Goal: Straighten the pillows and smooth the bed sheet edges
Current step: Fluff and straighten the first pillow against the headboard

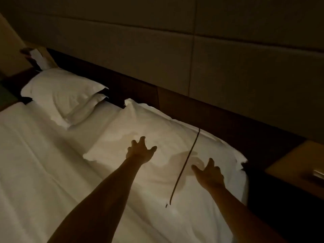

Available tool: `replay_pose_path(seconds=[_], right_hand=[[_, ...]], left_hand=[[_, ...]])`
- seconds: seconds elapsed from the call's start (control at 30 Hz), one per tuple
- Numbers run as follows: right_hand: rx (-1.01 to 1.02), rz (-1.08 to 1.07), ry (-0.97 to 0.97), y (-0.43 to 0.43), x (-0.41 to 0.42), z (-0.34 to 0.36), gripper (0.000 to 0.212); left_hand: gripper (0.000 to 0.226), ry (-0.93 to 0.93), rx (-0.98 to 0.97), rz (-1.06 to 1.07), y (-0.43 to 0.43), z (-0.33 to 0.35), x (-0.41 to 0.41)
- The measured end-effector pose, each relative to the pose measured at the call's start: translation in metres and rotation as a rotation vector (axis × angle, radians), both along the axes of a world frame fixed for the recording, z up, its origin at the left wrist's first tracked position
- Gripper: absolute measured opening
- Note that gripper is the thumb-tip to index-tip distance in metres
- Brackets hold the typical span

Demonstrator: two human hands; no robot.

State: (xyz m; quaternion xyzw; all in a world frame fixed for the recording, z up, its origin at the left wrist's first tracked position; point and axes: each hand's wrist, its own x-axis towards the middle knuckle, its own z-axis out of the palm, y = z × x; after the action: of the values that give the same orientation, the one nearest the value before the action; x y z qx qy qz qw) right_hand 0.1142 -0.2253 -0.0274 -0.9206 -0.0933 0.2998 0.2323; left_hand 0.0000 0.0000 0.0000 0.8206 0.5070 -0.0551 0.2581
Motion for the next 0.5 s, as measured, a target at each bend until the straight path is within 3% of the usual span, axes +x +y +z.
replay_pose_path(seconds=[0.13, 0.33, 0.5], right_hand=[[0.013, -0.040, 0.027, 0.038, 0.033, -0.041, 0.104], [-0.052, -0.068, -0.137, 0.083, 0.080, -0.096, 0.129], [-0.189, -0.046, -0.154, 0.116, 0.081, -0.128, 0.120]], left_hand=[[0.096, 0.033, 0.013, 0.067, 0.034, -0.040, 0.037], [0.104, 0.072, 0.134, 0.126, 0.116, -0.098, 0.073], [0.116, 0.040, 0.125, 0.216, 0.143, -0.148, 0.090]])
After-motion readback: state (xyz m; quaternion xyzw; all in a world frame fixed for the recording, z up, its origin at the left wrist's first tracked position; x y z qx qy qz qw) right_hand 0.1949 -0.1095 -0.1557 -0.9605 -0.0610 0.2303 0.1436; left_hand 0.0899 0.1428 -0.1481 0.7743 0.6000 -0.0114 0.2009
